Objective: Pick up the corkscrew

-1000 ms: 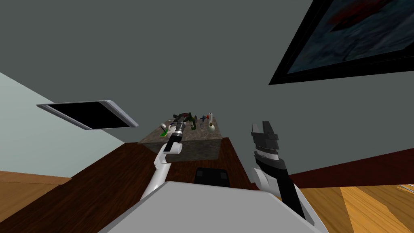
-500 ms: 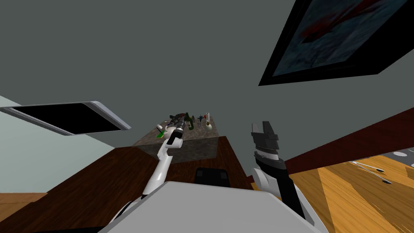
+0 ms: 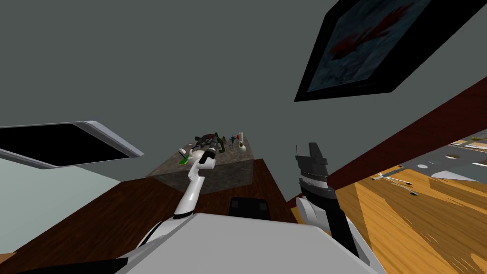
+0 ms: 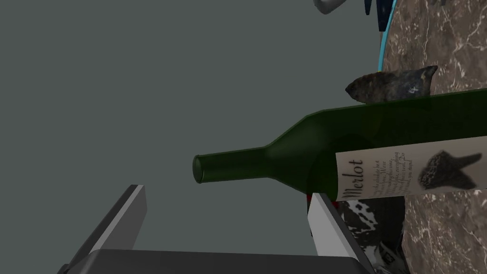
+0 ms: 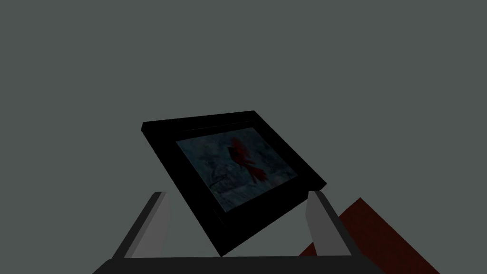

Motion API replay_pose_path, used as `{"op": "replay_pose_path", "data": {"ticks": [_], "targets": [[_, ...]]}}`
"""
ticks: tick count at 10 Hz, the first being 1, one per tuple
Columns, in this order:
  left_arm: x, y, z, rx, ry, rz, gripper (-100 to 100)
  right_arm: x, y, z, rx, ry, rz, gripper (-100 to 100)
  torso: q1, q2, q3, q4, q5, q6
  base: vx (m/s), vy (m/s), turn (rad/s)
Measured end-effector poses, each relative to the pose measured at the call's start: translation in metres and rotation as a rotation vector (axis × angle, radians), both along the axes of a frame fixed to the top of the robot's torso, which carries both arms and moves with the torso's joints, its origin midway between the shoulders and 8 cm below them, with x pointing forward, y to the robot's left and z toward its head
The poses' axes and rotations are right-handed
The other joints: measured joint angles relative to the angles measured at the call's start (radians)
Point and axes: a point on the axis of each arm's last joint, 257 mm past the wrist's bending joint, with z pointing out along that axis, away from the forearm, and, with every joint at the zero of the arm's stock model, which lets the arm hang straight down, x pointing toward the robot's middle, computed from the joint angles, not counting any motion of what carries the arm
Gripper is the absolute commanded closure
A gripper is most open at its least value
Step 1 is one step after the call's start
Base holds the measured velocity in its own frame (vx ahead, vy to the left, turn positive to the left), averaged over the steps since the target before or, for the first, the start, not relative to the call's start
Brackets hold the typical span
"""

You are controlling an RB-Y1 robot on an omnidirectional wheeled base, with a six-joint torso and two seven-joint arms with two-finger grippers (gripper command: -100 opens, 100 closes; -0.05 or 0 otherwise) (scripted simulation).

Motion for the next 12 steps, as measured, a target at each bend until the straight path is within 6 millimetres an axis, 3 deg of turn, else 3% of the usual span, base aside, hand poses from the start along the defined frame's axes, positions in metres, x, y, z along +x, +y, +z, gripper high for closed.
{"op": "replay_pose_path", "data": {"ticks": [6,12], "targets": [[0.032,0.036,-0.025,-0.003,0.155,0.074,-100,0.0,0.0,0.0,0.0,0.0,0.0,0,-0.001,0.0,0.0,0.0,0.0,0.001,-0.029,-0.023,-0.129],[0.056,0.056,-0.046,-0.027,0.301,0.138,-100,0.0,0.0,0.0,0.0,0.0,0.0,0,-0.001,-0.001,-0.001,0.0,0.0,0.001,-0.017,-0.02,-0.116]]}}
